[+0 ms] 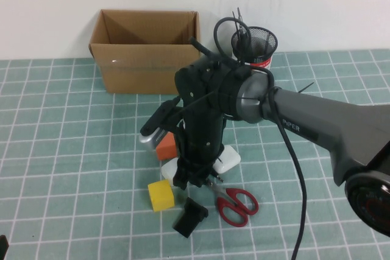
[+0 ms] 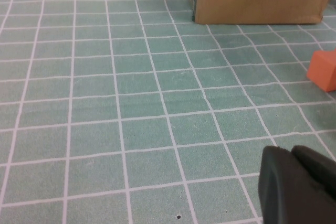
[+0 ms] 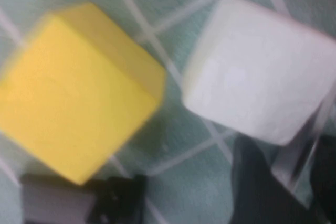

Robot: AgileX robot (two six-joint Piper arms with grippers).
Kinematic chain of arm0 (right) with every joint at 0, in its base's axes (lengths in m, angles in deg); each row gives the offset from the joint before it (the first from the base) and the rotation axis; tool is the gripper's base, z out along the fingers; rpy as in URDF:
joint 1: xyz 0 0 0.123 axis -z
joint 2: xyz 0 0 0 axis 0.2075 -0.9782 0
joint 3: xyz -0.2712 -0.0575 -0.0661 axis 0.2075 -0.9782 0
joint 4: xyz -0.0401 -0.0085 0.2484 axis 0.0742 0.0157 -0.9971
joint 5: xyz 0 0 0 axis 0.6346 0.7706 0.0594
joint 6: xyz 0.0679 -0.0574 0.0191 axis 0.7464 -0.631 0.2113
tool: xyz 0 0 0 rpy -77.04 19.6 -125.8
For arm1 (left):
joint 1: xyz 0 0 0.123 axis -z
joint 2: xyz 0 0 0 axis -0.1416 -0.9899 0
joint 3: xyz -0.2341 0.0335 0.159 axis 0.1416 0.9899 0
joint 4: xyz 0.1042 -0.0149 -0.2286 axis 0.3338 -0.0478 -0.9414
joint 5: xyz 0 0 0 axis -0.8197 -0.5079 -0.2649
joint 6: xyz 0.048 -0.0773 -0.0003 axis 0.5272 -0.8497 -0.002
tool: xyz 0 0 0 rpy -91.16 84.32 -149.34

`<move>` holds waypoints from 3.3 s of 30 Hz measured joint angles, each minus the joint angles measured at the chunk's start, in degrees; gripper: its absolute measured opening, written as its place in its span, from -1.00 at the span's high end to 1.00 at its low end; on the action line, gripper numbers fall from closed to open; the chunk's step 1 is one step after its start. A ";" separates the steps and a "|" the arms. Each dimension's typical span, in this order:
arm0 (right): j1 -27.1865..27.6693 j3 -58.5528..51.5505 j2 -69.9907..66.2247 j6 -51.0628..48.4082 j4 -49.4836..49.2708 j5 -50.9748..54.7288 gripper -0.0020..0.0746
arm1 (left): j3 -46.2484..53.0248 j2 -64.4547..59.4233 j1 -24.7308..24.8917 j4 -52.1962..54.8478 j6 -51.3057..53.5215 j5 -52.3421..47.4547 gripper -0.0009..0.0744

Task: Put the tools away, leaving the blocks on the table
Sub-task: Pick up the scissors from the table, then place the Scissors into the box, then pick up the long Screwdriver from the table

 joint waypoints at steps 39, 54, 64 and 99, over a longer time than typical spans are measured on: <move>1.06 2.15 15.57 7.66 11.72 1.81 0.82 | 0.00 0.00 0.00 0.00 0.00 0.00 0.99; 3.44 10.36 12.47 0.27 20.15 -45.20 0.82 | 0.00 0.00 0.00 0.00 0.00 0.00 0.99; 4.28 12.11 1.87 -4.38 20.75 -59.39 0.82 | 0.00 0.00 0.00 0.00 0.00 0.00 0.99; 2.14 14.16 12.41 6.74 17.41 -11.44 0.78 | 0.00 0.00 0.00 0.00 0.00 0.00 0.99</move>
